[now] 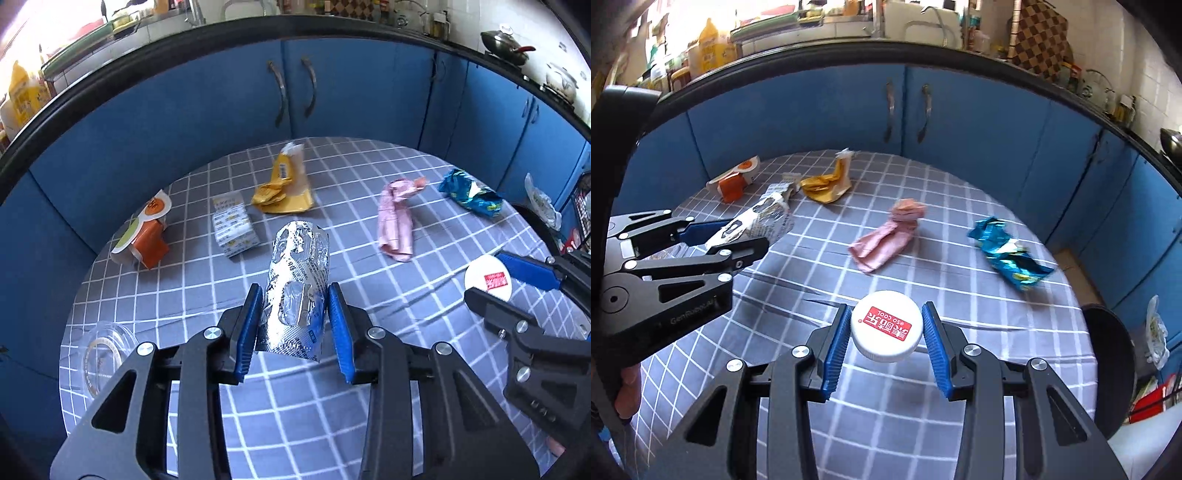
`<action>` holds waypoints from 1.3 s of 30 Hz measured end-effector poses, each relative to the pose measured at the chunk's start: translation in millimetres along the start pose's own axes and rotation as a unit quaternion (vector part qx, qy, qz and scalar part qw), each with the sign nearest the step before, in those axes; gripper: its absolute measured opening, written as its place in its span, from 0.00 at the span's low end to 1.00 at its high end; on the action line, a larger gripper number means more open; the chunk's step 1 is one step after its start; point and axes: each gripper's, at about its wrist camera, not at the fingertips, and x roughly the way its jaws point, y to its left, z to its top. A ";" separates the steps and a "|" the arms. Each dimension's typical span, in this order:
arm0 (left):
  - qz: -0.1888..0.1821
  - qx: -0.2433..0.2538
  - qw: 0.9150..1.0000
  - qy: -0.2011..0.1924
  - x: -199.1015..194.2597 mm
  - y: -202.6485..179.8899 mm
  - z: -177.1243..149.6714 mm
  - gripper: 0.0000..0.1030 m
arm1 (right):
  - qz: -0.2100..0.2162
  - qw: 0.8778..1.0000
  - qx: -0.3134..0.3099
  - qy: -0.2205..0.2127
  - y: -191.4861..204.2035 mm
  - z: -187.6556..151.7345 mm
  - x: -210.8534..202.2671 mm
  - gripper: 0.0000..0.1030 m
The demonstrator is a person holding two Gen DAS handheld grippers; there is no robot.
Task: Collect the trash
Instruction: 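Carry the white tin over the bin and open the right tool while the left tool holds the foil packet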
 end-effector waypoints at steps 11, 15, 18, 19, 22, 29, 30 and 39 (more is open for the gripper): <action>-0.005 0.040 0.999 -0.021 -26.5 -63.7 13.2 0.36 | -0.029 0.999 0.034 -0.025 -57.1 -12.5 -44.3 0.38; -0.010 0.053 0.998 -0.026 -30.9 -87.4 17.8 0.36 | -0.038 0.998 0.044 -0.033 -76.7 -16.7 -56.7 0.38; -0.013 0.066 0.997 -0.028 -32.2 -109.6 21.3 0.36 | -0.046 0.997 0.052 -0.039 -91.8 -20.5 -63.2 0.38; -0.014 0.070 0.997 -0.028 -31.8 -115.6 22.8 0.36 | -0.048 0.997 0.055 -0.040 -96.8 -22.0 -65.0 0.38; -0.018 0.082 0.996 -0.033 -30.9 -138.2 29.7 0.36 | -0.054 0.995 0.068 -0.044 -115.1 -27.8 -70.5 0.38; -0.035 0.108 0.993 -0.036 -24.3 -187.9 45.0 0.36 | -0.072 0.991 0.098 -0.048 -158.7 -41.0 -79.4 0.38; -0.039 0.111 0.992 -0.037 -23.3 -195.4 47.8 0.36 | -0.075 0.991 0.101 -0.048 -165.8 -42.1 -79.9 0.38; -0.047 0.128 0.990 -0.040 -11.8 -241.0 64.6 0.36 | -0.095 0.985 0.138 -0.045 -226.5 -49.3 -69.3 0.38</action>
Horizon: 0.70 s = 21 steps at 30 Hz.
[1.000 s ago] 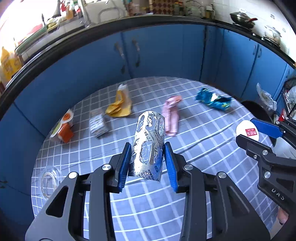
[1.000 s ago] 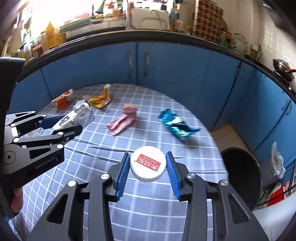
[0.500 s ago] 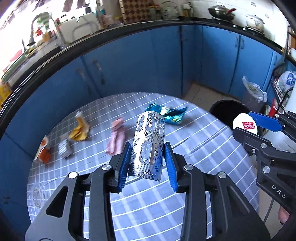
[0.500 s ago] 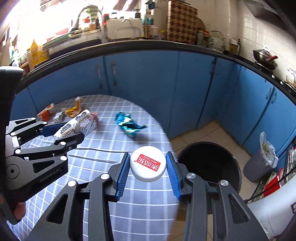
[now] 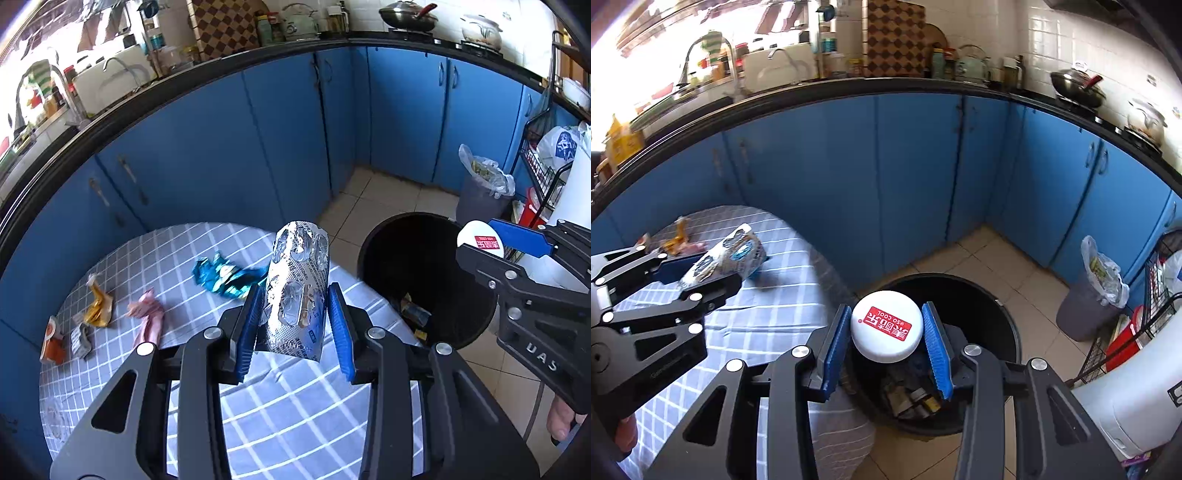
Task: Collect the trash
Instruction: 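Carry the white tin over the bin and open the right tool while the left tool holds the foil packet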
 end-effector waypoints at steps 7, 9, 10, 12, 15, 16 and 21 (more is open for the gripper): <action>0.001 0.009 1.000 -0.007 11.3 -18.9 17.1 0.36 | -0.006 1.000 0.007 -0.001 -17.3 -0.7 12.7 0.38; 0.002 0.008 1.000 -0.009 13.6 -21.5 22.1 0.36 | -0.007 1.000 0.009 0.000 -20.9 -0.7 16.8 0.38; 0.002 0.008 1.000 -0.010 14.4 -21.8 23.9 0.36 | -0.006 1.000 0.010 0.000 -22.2 -1.0 17.9 0.38; 0.002 0.009 1.000 -0.012 16.7 -23.4 28.5 0.36 | -0.007 1.000 0.010 0.000 -24.5 -0.7 21.0 0.38; 0.002 0.008 1.000 -0.014 19.3 -24.2 31.9 0.36 | -0.010 1.000 0.010 0.001 -25.5 0.4 26.0 0.38; 0.002 0.007 1.000 -0.014 19.8 -24.3 32.1 0.36 | -0.012 1.000 0.009 0.001 -25.9 0.6 28.1 0.38; 0.003 0.009 1.000 -0.012 23.5 -23.1 33.8 0.36 | -0.017 1.000 0.014 -0.002 -25.4 3.6 33.5 0.38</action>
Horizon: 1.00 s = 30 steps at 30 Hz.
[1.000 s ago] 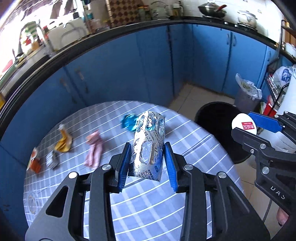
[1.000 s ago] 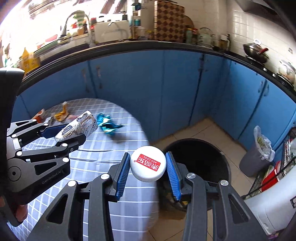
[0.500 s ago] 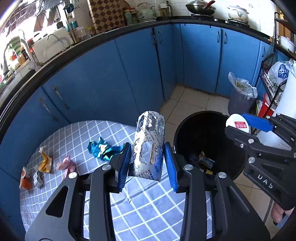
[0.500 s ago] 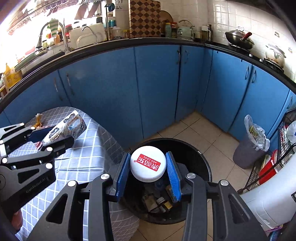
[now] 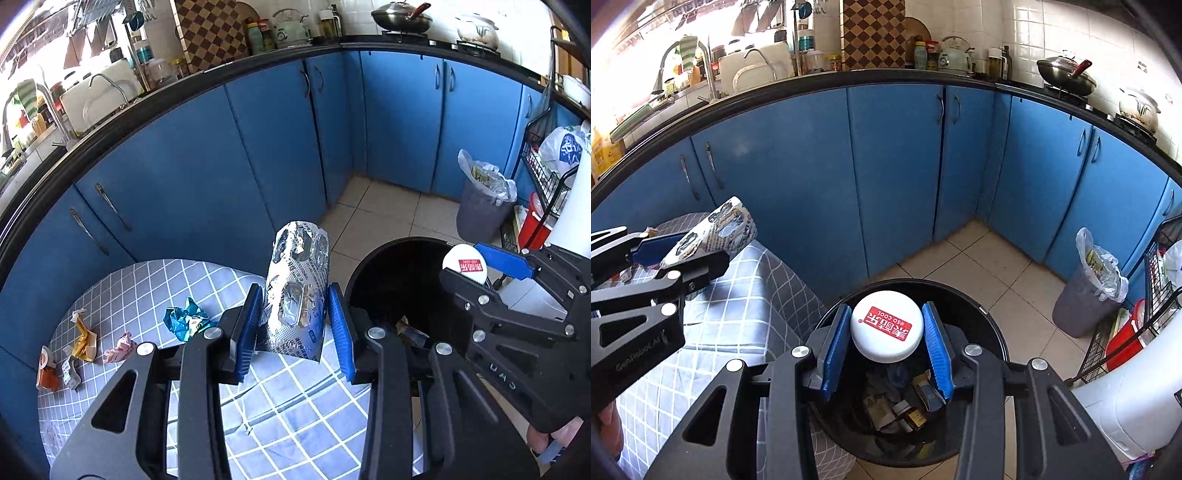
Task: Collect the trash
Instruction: 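Carry the white tin over the bin and open the right tool while the left tool holds the foil packet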
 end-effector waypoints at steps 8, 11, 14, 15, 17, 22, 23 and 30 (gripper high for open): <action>-0.002 -0.004 1.000 0.002 4.8 3.3 3.2 0.36 | -0.045 0.999 -0.011 -0.018 0.0 -1.7 -1.9 0.88; -0.003 -0.002 1.000 0.001 5.1 1.1 3.5 0.36 | -0.051 0.999 -0.005 -0.020 -2.9 -3.8 -4.4 0.88; -0.006 -0.001 1.000 0.002 5.3 -0.5 4.2 0.36 | -0.052 0.999 -0.006 -0.016 -3.1 -6.6 -2.8 0.88; -0.006 -0.001 1.000 0.001 5.3 -1.6 4.4 0.36 | -0.052 0.998 -0.008 -0.015 -3.0 -7.9 -2.3 0.88; -0.006 0.001 1.000 0.001 5.8 -2.8 5.0 0.36 | -0.049 0.999 -0.006 -0.014 -4.2 -9.3 -2.7 0.88; -0.009 0.004 1.000 0.002 5.3 -9.1 6.1 0.36 | -0.048 0.999 -0.003 -0.011 -9.8 -14.1 -4.7 0.88; -0.010 0.007 1.000 0.002 5.2 -11.6 6.8 0.36 | -0.050 0.999 -0.003 -0.011 -11.1 -14.8 -5.4 0.88; -0.022 0.022 1.000 -0.005 2.5 -27.2 12.4 0.36 | -0.048 0.999 0.013 -0.017 -24.6 -19.5 -12.1 0.88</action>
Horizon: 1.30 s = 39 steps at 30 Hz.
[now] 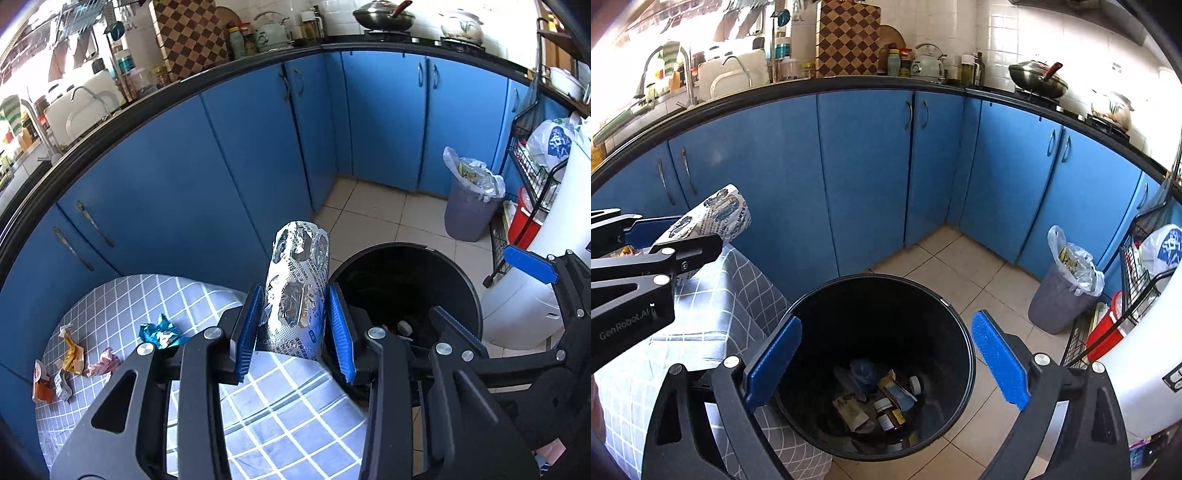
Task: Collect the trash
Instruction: 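Carry the white tin over the bin and open the right tool while the left tool holds the foil packet, then open the left tool over the black bin to drop the foil packet, then grasp the pink wrapper with the left tool while the right tool grasps the teal foil wrapper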
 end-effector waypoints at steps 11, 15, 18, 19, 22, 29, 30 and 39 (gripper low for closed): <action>-0.014 0.022 1.000 -0.013 0.5 -28.7 14.7 0.43 | 0.001 1.000 0.018 -0.005 -18.2 -2.0 -3.4 0.88; -0.009 0.017 1.000 -0.009 3.6 -28.3 16.6 0.62 | 0.002 1.000 0.013 -0.005 -16.0 -3.6 -2.4 0.88; 0.002 0.014 1.000 -0.020 1.6 -25.1 15.4 0.70 | 0.009 1.000 0.015 -0.002 -13.9 -5.4 -0.9 0.88; 0.001 0.013 1.000 -0.019 1.8 -23.8 15.1 0.71 | 0.009 1.000 0.013 -0.002 -12.7 -5.9 -0.8 0.88; 0.002 0.007 1.000 -0.015 2.0 -17.4 13.4 0.71 | 0.010 1.000 0.007 -0.001 -7.8 -5.8 -1.1 0.88; 0.003 -0.007 1.000 -0.013 -4.5 -2.7 7.6 0.71 | 0.014 1.000 -0.001 -0.006 3.6 -1.0 -9.5 0.88; 0.004 -0.010 1.000 -0.014 -7.0 0.3 5.8 0.71 | 0.013 1.000 -0.003 -0.008 5.3 0.0 -10.6 0.88; 0.016 -0.038 0.999 -0.013 -20.4 38.6 -13.3 0.71 | 0.022 0.999 -0.043 -0.014 46.1 6.8 -19.6 0.88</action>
